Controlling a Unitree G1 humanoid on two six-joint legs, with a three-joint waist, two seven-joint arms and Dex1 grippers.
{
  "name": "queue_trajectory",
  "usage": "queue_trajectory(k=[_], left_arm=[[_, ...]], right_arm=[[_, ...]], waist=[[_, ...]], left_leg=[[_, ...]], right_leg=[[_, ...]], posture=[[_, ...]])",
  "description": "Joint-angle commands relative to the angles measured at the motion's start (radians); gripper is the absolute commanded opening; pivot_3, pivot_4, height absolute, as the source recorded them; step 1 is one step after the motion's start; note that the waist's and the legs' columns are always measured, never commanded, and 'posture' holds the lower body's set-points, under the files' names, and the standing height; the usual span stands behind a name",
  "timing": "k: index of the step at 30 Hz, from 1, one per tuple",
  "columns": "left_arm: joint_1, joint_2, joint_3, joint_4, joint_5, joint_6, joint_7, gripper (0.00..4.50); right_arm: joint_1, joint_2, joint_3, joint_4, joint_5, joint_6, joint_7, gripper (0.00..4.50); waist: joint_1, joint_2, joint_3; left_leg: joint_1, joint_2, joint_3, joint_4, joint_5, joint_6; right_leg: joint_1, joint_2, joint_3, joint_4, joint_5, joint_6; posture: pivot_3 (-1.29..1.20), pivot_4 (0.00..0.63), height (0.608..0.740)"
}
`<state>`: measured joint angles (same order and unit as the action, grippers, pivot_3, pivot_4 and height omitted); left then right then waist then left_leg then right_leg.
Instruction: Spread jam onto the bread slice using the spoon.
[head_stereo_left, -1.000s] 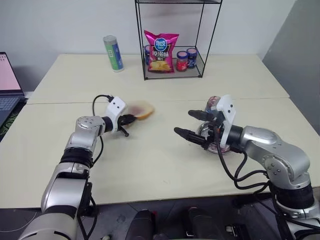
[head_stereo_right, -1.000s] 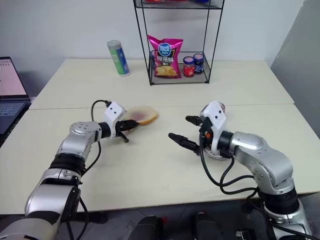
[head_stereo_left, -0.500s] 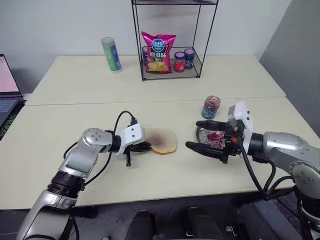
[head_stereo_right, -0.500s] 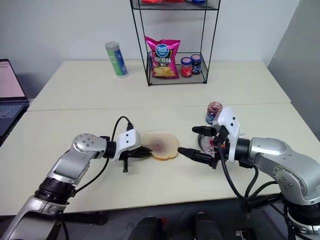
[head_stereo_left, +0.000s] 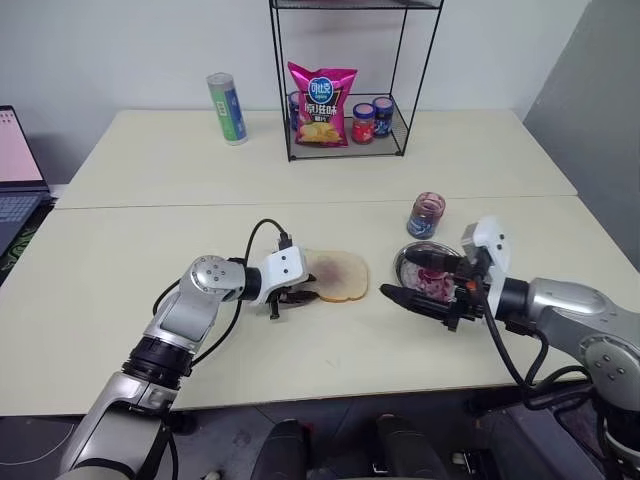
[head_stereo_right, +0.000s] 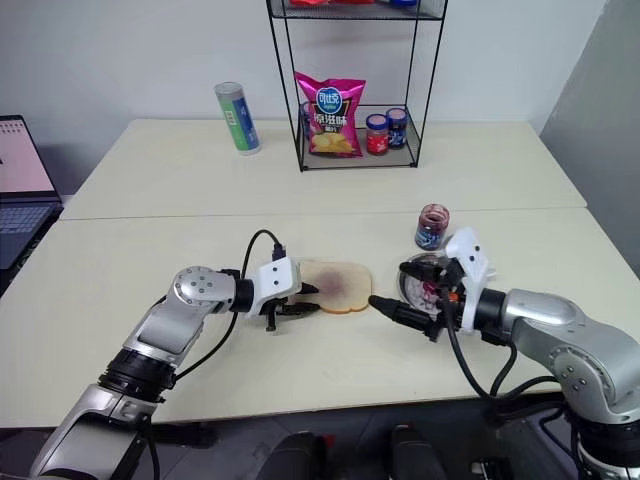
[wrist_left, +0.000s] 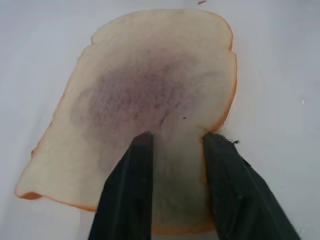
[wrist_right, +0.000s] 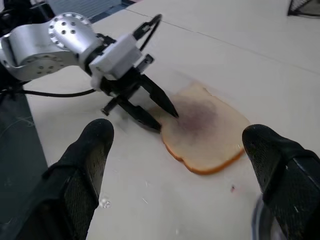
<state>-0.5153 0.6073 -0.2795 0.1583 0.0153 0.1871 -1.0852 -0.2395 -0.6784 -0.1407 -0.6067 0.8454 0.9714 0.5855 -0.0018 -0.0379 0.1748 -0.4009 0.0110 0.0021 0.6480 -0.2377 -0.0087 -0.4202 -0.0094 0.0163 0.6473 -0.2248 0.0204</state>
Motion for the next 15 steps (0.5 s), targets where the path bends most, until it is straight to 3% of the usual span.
queue_trajectory(k=[1,6,8,11,15], left_arm=[[0.01,0.052,0.043,-0.066,-0.035,0.026,-0.033,2.41],[0.027,0.133,0.073,-0.143,-0.083,0.079,-0.088,3.42],[0.05,0.154,0.119,-0.253,-0.167,0.174,-0.109,3.91],[0.041,0.096,0.144,-0.354,-0.226,0.243,-0.046,4.46],[0.017,-0.092,0.116,-0.413,-0.292,0.309,0.077,4.46]], right_arm=[[0.069,-0.02,-0.13,-0.016,0.029,-0.011,-0.025,4.5],[0.161,0.015,-0.331,0.011,0.105,0.013,-0.131,4.5],[0.219,0.079,-0.431,0.016,0.109,-0.005,-0.232,4.5],[0.265,0.166,-0.528,0.051,0.176,-0.008,-0.342,4.5],[0.249,0.275,-0.554,0.131,0.31,-0.014,-0.444,4.5]], waist=[[0.0,0.0,0.0],[0.0,0.0,0.0],[0.0,0.0,0.0],[0.003,0.0,0.0],[0.002,0.002,-0.001]], left_leg=[[0.0,0.0,0.0,0.0,0.0,0.0],[0.0,0.001,0.0,-0.001,0.0,0.0],[0.0,0.001,0.0,-0.001,0.0,0.0],[0.0,0.001,-0.001,-0.002,0.0,0.0],[0.001,-0.001,0.0,0.001,0.0,0.0]], right_leg=[[0.0,0.0,0.0,0.0,0.0,0.0],[0.0,0.0,0.0,0.0,0.0,0.0],[0.0,0.0,0.0,0.0,0.0,0.0],[0.0,-0.001,0.0,-0.001,-0.001,-0.001],[0.002,-0.001,0.001,-0.001,0.0,0.001]], posture=[[0.0,0.15,0.74],[0.0,0.15,0.74],[0.0,0.15,0.74],[0.0,0.15,0.74],[0.0,0.15,0.74]])
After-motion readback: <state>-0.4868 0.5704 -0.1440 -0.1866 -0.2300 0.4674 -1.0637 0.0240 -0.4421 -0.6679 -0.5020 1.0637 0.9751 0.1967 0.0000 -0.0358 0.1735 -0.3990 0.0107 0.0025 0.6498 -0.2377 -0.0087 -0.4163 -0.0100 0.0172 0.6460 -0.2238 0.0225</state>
